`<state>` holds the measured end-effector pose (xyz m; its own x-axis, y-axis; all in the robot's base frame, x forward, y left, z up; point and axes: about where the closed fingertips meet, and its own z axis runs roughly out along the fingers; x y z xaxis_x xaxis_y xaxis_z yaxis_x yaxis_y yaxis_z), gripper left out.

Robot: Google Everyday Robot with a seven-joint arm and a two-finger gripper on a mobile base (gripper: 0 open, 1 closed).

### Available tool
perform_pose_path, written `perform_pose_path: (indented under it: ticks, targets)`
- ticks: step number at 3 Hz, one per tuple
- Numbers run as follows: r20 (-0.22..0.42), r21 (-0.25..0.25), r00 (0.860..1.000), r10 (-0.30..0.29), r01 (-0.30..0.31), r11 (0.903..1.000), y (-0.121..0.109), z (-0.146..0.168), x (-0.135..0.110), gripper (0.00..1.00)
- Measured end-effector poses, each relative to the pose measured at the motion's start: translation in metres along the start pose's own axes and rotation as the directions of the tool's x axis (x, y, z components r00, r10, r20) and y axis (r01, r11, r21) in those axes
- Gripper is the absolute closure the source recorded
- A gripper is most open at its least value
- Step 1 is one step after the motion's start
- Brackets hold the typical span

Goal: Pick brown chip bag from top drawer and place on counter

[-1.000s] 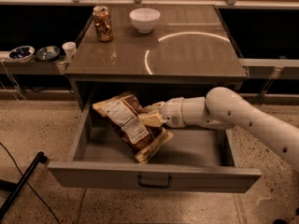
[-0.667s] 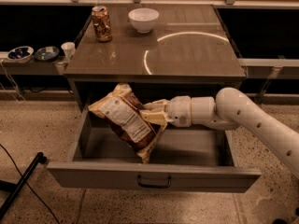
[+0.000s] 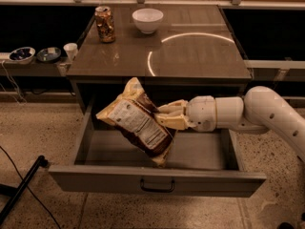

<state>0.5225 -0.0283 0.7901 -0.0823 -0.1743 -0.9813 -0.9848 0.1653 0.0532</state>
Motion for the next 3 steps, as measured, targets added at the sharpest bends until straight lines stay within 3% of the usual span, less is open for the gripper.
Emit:
perform_pose_path:
  ticks: [1, 2, 3]
  targets:
    - [-0.106, 0.046, 0.990, -0.089, 0.095, 0.9944, -0.003, -0.022, -0.038, 1.00]
    - [-0.234, 0.109, 0.962, -0.138, 0.167, 0.9799, -0.039, -0.061, -0.102, 1.00]
    - [-0.286, 0.146, 0.945, -0.161, 0.209, 0.9671, -0.065, -0.085, -0.147, 1.00]
